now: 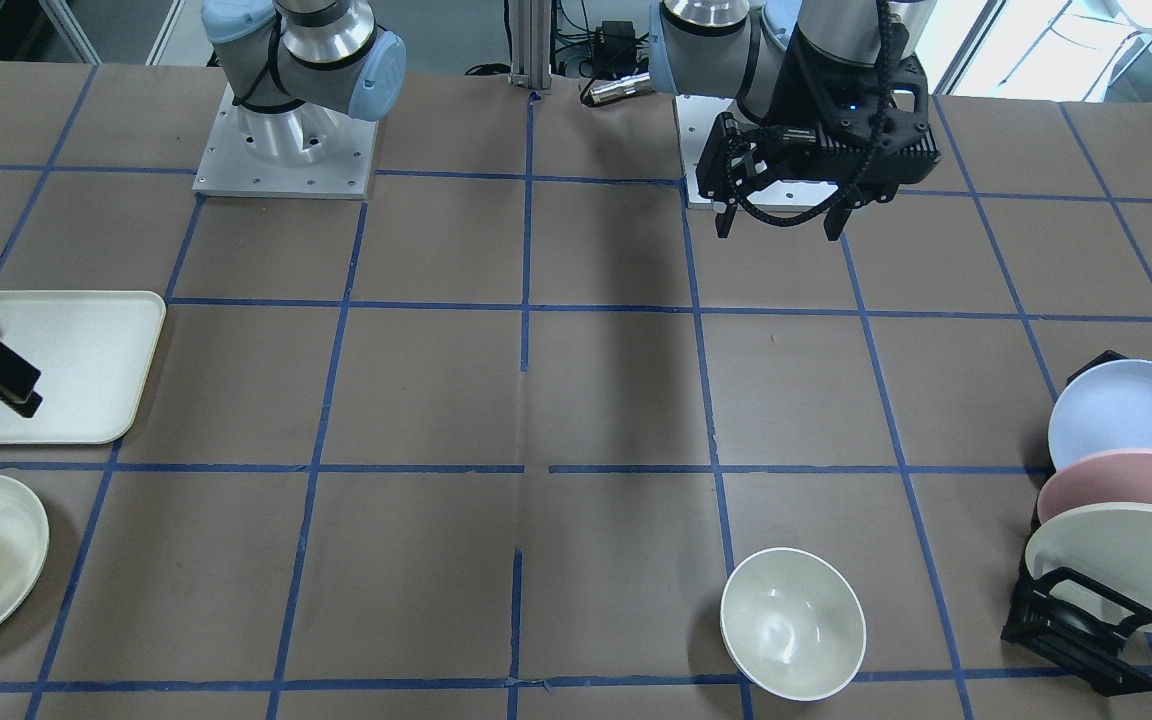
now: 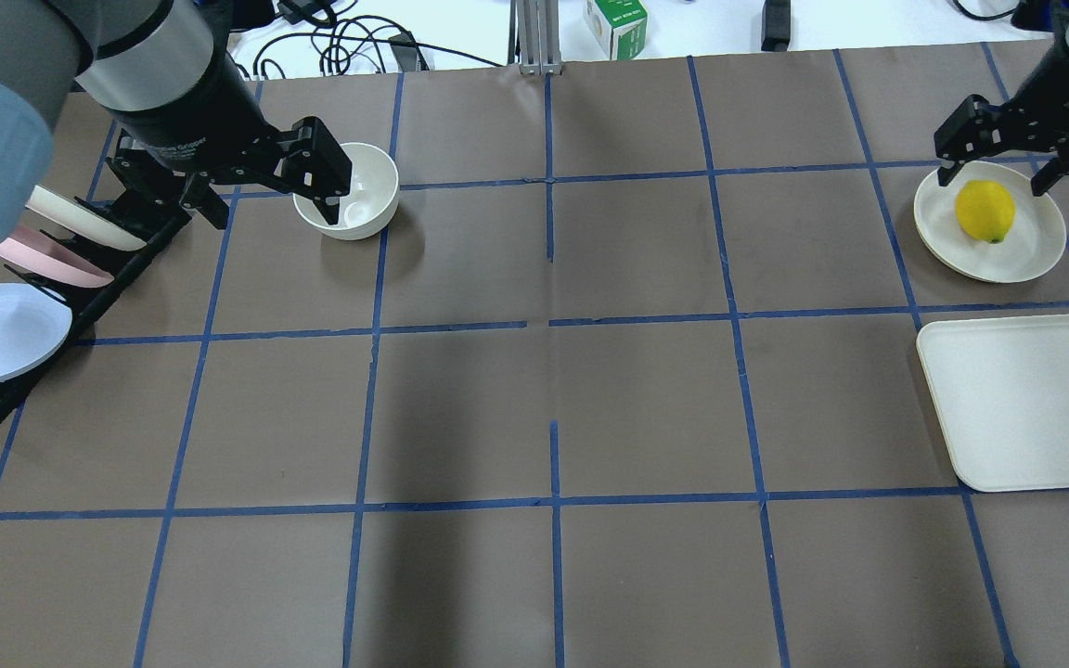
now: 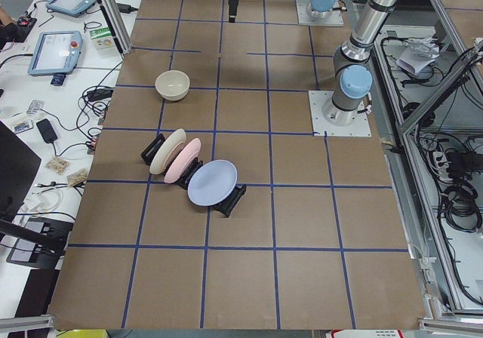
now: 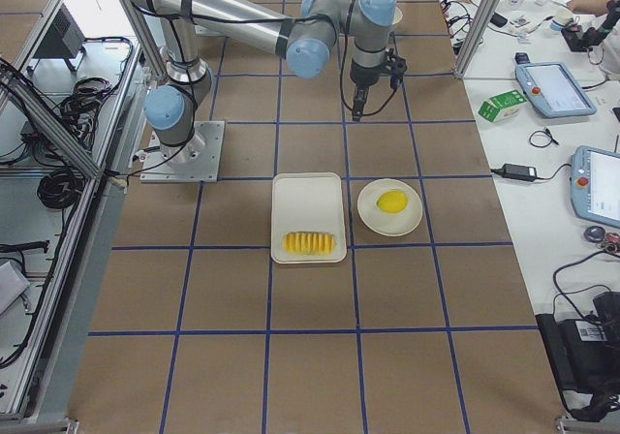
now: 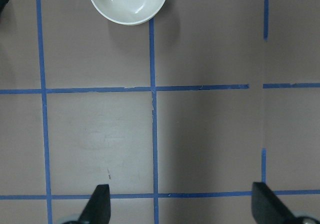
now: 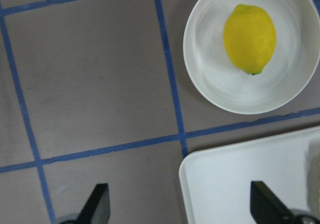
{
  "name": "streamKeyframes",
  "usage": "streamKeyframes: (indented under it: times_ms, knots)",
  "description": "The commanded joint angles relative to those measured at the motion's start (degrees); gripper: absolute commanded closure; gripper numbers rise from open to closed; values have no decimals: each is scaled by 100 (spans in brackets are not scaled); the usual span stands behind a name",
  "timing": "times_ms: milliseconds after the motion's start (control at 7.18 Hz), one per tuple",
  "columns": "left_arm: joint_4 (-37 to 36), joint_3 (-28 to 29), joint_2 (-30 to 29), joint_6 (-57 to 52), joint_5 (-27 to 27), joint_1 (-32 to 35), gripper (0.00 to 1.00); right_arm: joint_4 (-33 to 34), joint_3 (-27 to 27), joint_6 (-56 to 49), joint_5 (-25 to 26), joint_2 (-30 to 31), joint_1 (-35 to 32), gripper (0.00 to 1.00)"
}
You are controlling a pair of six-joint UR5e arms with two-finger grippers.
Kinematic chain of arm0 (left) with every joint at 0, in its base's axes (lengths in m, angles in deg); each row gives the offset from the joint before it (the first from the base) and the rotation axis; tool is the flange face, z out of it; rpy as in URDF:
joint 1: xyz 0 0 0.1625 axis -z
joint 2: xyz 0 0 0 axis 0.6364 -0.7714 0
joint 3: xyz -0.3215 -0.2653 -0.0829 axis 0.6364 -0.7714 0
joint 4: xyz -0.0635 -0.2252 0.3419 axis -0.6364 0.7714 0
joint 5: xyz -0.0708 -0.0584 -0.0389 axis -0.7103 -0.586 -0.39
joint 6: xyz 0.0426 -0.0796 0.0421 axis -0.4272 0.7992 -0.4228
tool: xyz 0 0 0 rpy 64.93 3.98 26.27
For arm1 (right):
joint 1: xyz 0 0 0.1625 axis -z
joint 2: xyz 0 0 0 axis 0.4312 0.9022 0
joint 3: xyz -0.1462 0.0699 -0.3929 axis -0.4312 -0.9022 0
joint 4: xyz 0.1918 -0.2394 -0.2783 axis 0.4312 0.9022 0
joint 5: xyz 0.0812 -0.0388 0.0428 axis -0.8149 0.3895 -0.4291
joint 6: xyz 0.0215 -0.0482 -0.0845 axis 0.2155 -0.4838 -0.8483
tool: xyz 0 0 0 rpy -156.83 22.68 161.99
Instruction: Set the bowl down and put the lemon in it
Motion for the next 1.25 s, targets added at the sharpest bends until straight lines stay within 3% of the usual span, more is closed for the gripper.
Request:
streamKeyframes:
  times_ms: [0,139,418,1114]
  knots:
    - [-48,278,-403,-24,-124,-439,0,674,-53,-673,-20,-519,421,0]
    - [-56,481,-763,-42,-239,-581,0,964,-79,-804,-3,-799,484,0]
    - [-1009,702,-1755,-330,-187,-661,0,1518,-88,-841,6,-1257,484,0]
    - [-2847,464,-3146,-1111,-196,-1214,0,2039,-97,-876,287,-1830,484,0]
